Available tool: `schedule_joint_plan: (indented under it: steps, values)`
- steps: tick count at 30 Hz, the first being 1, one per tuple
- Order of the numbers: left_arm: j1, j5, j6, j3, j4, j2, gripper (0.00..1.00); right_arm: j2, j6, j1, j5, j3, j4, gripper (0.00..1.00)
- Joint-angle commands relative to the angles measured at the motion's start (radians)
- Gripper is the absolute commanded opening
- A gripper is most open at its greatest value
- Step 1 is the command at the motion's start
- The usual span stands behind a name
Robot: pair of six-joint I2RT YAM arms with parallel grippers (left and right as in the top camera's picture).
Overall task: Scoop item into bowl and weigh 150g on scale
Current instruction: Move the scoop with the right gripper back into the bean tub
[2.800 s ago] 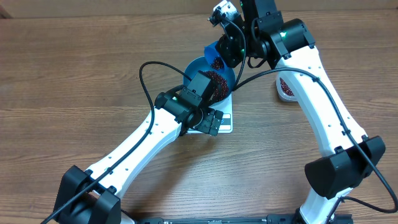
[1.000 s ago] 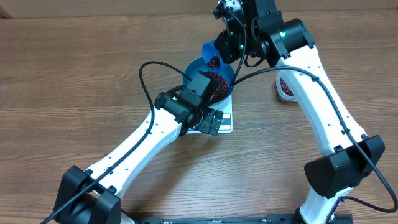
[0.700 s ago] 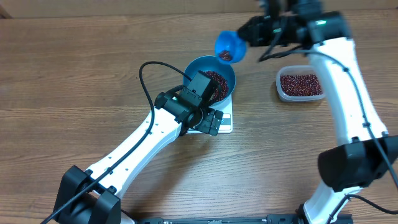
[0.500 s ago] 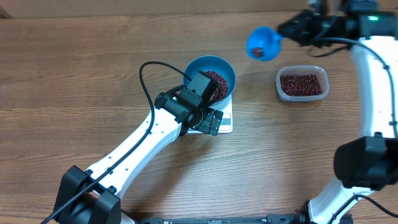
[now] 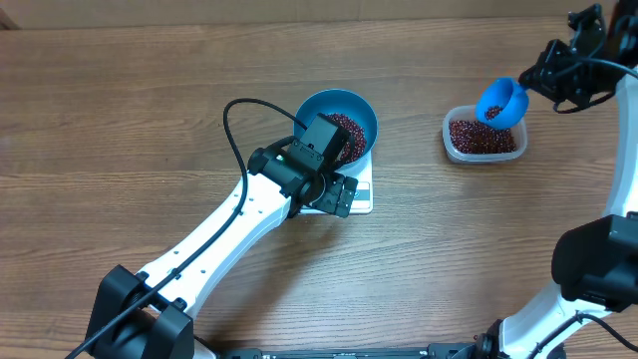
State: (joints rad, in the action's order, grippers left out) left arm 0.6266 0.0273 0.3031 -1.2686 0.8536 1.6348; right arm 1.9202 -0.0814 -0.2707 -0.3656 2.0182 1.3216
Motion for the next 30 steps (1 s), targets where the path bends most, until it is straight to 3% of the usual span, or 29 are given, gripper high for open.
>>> schedule_joint_plan:
  steps: [1,8,15,30]
  values:
    - [0.000,0.009,-0.023,-0.004,0.002,-0.004,0.99,0.003,0.026,0.047,0.244,0.002,-0.002,0.04]
    - [0.000,0.009,-0.023,-0.004,0.002,-0.004,1.00,0.017,0.061,0.151,0.422,0.002,-0.002,0.04]
    - [0.000,0.009,-0.022,-0.004,0.002,-0.004,1.00,0.022,0.061,0.262,0.752,0.002,-0.006,0.04]
    - [0.000,0.009,-0.022,-0.004,0.002,-0.004,1.00,0.023,0.069,0.356,0.880,0.002,-0.007,0.04]
